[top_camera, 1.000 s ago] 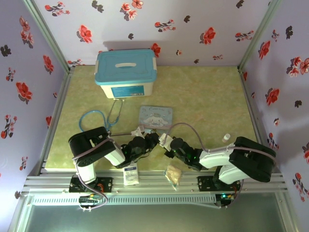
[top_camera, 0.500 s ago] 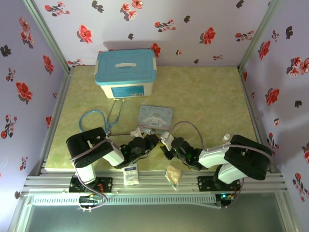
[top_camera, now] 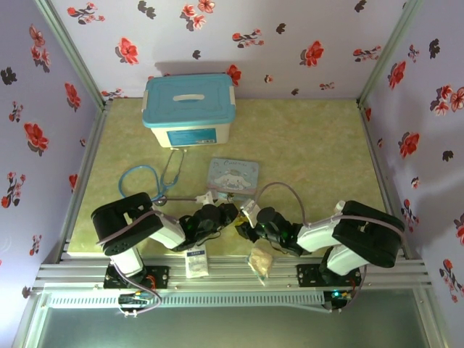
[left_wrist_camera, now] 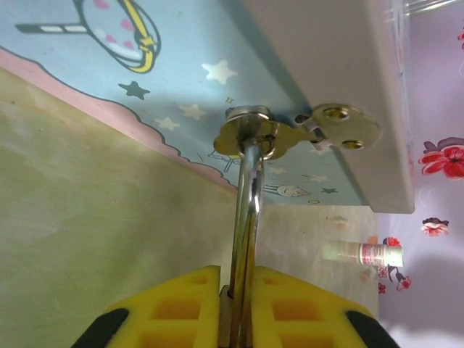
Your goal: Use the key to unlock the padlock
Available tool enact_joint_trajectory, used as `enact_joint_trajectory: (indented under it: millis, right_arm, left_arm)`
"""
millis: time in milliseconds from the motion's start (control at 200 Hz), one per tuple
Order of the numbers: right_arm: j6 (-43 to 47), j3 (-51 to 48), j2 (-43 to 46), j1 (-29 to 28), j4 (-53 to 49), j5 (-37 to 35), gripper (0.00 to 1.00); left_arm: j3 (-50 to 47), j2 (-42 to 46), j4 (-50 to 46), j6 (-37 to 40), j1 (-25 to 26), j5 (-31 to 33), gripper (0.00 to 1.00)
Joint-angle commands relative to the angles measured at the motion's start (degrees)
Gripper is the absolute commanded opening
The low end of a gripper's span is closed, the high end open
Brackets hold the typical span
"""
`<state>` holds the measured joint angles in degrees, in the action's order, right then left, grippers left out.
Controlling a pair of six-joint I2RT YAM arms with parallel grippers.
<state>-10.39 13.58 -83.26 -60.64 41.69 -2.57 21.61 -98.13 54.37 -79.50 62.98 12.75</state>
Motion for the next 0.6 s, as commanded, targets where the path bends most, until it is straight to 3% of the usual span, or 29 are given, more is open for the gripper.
enact_joint_trajectory:
  millis: [0,110,265,400,590]
  right_arm:
    - [-4.70,-1.10,5.40,0.96,-1.41,-1.53,0.43]
    - [-12.28,0.00,11.87,3.28,-10.07,-4.65,0.51]
    - [-15.68,0.73,16.38,5.70,-16.19,-7.87,0.51]
    - [-18.64,3.37,15.04,5.84,-19.71,-12.53,0.50]
    - [-20.82,5.39,11.10,5.82,-19.37,-15.34,0.46]
  left_arm:
    - [0.08,2.14,-5.68,2.53,-0.57,-0.28,0.08]
    - [1.54,4.52,-13.04,5.34,-0.85,-0.82,0.09]
    - [2.34,5.89,-20.06,7.66,-1.87,-1.28,0.12]
    - [1.60,5.98,-21.10,8.85,-3.22,-2.76,0.14]
    - [5.42,8.60,-32.44,13.81,-4.31,-4.22,0.17]
